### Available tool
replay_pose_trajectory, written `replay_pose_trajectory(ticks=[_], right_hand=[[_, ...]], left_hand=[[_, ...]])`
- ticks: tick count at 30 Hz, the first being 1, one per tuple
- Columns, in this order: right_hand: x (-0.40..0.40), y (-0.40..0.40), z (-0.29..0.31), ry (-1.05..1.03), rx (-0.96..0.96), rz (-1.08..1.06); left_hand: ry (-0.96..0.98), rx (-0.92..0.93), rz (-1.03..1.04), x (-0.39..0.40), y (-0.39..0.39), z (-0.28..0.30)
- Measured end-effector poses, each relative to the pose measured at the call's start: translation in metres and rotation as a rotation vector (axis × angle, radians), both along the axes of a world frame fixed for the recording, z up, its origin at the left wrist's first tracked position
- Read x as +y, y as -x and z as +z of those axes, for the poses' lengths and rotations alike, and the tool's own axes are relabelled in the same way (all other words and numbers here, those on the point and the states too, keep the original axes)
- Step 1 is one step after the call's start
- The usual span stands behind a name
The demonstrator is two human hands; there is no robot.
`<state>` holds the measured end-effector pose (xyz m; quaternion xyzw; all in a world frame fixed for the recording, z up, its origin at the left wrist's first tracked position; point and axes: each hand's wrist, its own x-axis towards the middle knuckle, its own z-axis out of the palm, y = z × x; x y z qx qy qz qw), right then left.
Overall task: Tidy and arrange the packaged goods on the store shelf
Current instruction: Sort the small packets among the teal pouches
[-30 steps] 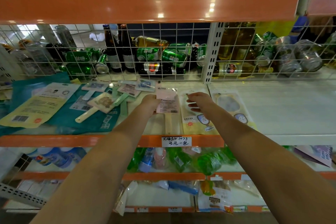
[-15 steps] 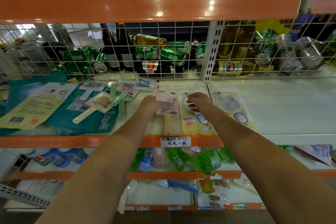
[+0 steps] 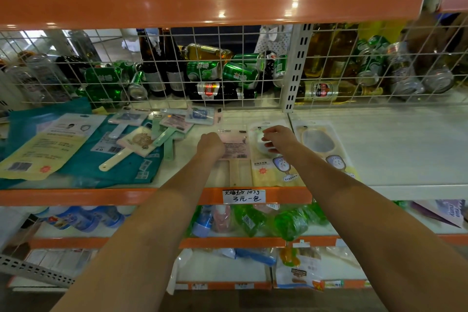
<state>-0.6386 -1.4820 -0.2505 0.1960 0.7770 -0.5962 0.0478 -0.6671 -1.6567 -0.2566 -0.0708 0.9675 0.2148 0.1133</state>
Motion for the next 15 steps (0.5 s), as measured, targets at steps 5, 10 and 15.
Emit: replay_pose_trajectory(ticks=[5,10,15], right_hand=[[0.001,0.001,0.0,-0.037,0.005,0.011],[0.003,0.005,0.002,-0.179,0.029,0.046],[0.0,0.007,0.014,-0.44,0.098,0.153]], left_hand=[[0.098,0.012,-0.031,0.001,0.0,0.0],[0.179,0.065,-0.078,-0.001,-0.003,0.003],[0.321,0.207,-0.204,-0.005,-0.007,0.016]])
